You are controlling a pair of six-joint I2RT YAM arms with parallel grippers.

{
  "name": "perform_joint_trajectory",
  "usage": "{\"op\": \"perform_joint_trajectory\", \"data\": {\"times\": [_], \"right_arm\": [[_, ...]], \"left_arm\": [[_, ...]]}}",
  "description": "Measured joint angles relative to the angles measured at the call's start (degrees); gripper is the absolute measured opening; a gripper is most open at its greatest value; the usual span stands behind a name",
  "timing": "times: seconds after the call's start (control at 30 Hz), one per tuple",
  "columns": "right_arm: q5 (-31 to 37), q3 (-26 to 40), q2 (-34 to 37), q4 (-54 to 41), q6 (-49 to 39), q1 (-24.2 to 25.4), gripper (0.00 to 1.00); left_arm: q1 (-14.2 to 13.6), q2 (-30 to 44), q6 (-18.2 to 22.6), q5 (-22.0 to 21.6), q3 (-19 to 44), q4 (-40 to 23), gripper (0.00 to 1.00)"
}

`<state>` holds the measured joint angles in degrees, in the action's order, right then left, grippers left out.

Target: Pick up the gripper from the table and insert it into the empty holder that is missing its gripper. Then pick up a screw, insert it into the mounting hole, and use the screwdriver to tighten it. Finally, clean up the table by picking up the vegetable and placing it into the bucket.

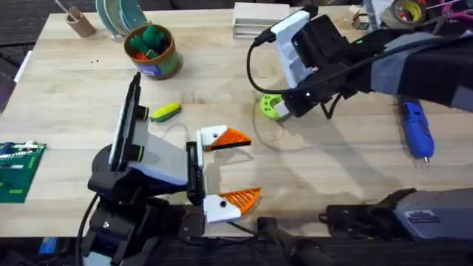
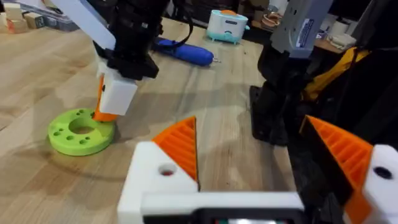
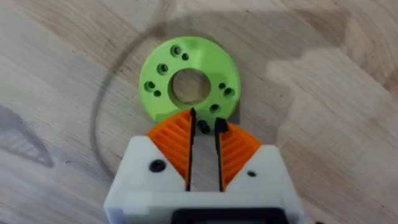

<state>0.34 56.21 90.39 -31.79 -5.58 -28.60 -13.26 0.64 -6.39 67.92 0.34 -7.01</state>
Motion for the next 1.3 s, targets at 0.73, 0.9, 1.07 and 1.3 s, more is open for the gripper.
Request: {"op": "perform_joint_trajectory", "data": {"times": [0.73,0.9,1.07,1.3], "right_arm": [[0.0,0.0,0.0,0.5,0.0,0.0,0.254],[0.0,0.0,0.5,0.3,0.0,0.0,0.248],[0.0,0.8,1.3,0.3,0.0,0.0,0.18],[0.0,1.0,1.4,0.5,0.0,0.0,0.07]], "left_arm": [[0.0,0.0,0.0,0.0,0.0,0.0,0.993],[0.0,0.0,0.0,0.0,0.0,0.0,0.992],[0.0,0.0,0.0,0.0,0.0,0.0,0.992],[0.0,0.0,0.0,0.0,0.0,0.0,0.992]]}}
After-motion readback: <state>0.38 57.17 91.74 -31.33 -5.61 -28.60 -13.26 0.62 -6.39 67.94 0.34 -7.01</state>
